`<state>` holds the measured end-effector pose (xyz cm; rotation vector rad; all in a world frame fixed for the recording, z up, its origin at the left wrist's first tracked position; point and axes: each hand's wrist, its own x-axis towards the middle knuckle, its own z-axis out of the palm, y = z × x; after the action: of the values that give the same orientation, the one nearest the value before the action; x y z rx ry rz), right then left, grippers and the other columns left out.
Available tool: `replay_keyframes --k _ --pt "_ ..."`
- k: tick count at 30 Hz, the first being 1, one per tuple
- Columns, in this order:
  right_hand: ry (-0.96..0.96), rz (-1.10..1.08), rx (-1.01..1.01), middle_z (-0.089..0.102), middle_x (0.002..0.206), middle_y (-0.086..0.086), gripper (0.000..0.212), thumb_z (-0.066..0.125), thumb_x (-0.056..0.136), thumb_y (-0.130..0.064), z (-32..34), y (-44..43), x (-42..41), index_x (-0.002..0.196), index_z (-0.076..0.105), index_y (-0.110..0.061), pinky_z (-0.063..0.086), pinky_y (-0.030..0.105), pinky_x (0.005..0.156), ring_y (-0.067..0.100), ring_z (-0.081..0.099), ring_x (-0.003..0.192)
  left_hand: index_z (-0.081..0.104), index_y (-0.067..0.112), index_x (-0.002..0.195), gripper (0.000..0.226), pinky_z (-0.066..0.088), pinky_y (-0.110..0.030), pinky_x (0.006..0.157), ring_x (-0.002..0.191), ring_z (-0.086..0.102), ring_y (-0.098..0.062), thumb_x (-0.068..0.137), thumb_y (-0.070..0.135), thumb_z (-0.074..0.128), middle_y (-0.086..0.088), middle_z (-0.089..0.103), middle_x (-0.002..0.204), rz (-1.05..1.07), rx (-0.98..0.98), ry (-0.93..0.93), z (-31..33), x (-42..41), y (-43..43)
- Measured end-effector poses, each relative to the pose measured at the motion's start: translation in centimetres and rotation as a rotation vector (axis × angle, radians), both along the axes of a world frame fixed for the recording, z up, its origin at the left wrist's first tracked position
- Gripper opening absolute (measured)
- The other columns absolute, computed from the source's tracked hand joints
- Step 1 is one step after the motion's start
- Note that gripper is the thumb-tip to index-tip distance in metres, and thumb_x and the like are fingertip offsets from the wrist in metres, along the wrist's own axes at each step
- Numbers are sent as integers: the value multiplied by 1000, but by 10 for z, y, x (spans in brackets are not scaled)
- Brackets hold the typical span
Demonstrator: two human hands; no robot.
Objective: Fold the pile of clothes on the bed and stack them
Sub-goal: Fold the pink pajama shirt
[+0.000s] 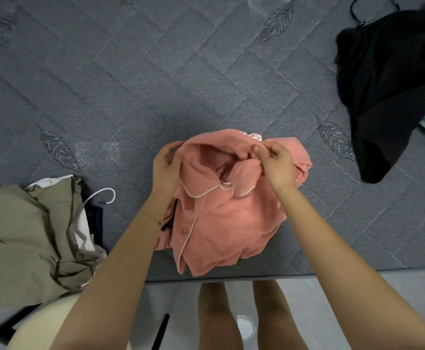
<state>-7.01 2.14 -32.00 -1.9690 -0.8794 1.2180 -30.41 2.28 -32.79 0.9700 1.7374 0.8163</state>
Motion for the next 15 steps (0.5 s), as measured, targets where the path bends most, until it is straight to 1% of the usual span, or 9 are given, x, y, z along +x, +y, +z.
replay_keyframes --k 2,4,5,7,8,9,11,13,15 --pt "76 -14 -28 53 67 -6 13 57 97 -15 -2 0 1 95 66 -6 40 23 63 9 46 62 60 15 118 21 50 -17 79 87 63 0 101 14 48 1 65 107 20 -69 -67 -5 0 0" --pt "208 -2 -87 55 76 -1 18 53 100 -18 -5 -2 1 102 64 -4 43 27 69 12 49 71 55 15 128 28 52 -19 74 80 64 0 101 13 47 -1 65 106 -13 -208 -180 -12 1 -4" --pt "232 37 -110 58 88 0 23 54 99 -20 -8 -4 2 113 63 -3 44 25 77 11 52 80 54 16 131 31 53 -26 84 91 66 -6 101 14 48 -3 65 114 -59 -264 -199 -16 1 -6" --pt "129 174 -125 56 116 -6 43 64 94 -27 -12 -8 5 132 54 -10 39 11 90 6 52 103 51 15 135 35 45 -39 105 120 58 -17 100 14 50 -5 60 131 -177 -279 -190 -19 1 -8" --pt "70 235 -117 52 124 -10 54 69 89 -31 -15 -9 6 137 49 -14 34 5 91 3 48 112 48 12 138 39 44 -35 106 123 56 -14 99 11 52 -4 58 134 -201 -261 -215 -21 1 -9" --pt "36 276 -106 49 130 -11 64 73 86 -32 -17 -9 7 140 45 -15 32 3 94 2 45 119 45 10 140 44 46 -24 102 119 57 -3 97 8 54 -1 58 133 -217 -251 -233 -22 2 -10" --pt "10 329 -84 45 141 -6 75 79 81 -28 -24 -10 9 144 41 -14 31 15 106 5 40 130 38 11 145 58 44 -4 84 104 57 15 92 4 61 10 57 125 -283 -249 -174 -25 5 -11" --pt "-44 372 -70 42 147 0 80 81 78 -19 -31 -10 10 145 39 -13 27 25 113 11 36 136 33 14 148 71 42 0 82 109 55 7 88 6 68 9 53 127 -351 -257 -106 -29 9 -14" --pt "-90 387 -75 41 148 4 84 82 75 -13 -37 -8 11 146 37 -11 27 31 115 17 36 138 30 16 149 79 41 -5 92 121 49 -8 84 10 73 2 47 137 -373 -242 -55 -34 13 -14"
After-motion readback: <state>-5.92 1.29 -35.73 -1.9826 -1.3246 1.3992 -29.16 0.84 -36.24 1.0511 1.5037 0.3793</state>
